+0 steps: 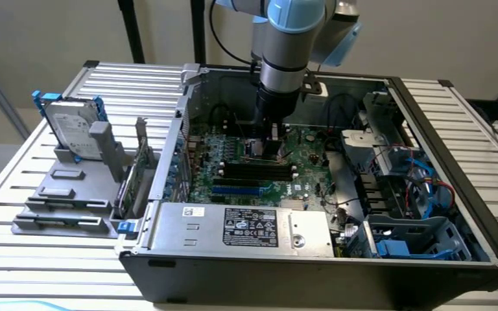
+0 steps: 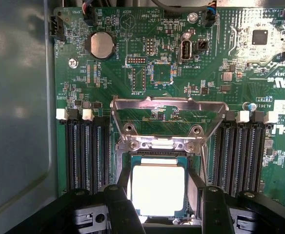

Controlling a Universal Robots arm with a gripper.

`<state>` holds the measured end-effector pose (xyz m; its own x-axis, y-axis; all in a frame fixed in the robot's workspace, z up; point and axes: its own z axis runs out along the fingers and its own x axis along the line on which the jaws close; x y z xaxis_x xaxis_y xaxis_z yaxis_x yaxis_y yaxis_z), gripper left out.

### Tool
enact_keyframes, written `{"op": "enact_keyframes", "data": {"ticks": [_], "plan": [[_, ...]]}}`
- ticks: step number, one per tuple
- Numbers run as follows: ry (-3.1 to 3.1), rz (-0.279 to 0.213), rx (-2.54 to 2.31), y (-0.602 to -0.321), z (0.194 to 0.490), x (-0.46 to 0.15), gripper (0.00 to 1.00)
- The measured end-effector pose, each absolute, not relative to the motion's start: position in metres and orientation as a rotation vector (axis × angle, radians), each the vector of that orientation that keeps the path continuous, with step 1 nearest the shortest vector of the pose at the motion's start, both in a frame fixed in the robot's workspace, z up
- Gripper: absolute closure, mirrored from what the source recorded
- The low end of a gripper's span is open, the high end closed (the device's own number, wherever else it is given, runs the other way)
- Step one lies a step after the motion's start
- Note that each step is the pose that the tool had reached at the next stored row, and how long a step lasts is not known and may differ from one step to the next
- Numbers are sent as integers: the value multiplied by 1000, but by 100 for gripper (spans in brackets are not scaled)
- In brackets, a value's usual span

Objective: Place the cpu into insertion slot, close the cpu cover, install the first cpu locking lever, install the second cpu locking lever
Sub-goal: 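Place the cpu into insertion slot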

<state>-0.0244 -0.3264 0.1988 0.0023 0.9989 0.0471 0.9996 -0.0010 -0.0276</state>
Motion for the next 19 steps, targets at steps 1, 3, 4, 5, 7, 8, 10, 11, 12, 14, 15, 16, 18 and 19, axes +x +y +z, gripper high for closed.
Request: {"op": "enact_keyframes", "data": {"ticks": [1, 3, 4, 5, 7, 8, 10, 11, 12, 14, 15, 16, 18, 19], "plan": [[-2184, -22, -2183, -327, 199, -24, 46], [-2187, -24, -2179, -327, 199, -24, 46], [-2188, -24, -2178, -327, 199, -24, 46], [-2189, -24, -2176, -327, 198, -24, 46], [-2191, -25, -2173, -327, 198, -24, 46], [-2192, -25, -2172, -327, 198, -24, 46], [-2194, -26, -2169, -327, 198, -24, 46], [-2195, -26, -2168, -327, 198, -24, 46], [-2195, -27, -2167, -327, 198, -24, 46], [-2196, -27, -2166, -328, 198, -24, 46], [-2196, -27, -2166, -328, 198, -24, 46], [-2195, -27, -2166, -328, 198, -24, 46], [-2195, -27, -2166, -328, 198, -24, 46], [-2195, -27, -2167, -328, 198, -24, 46]]}}
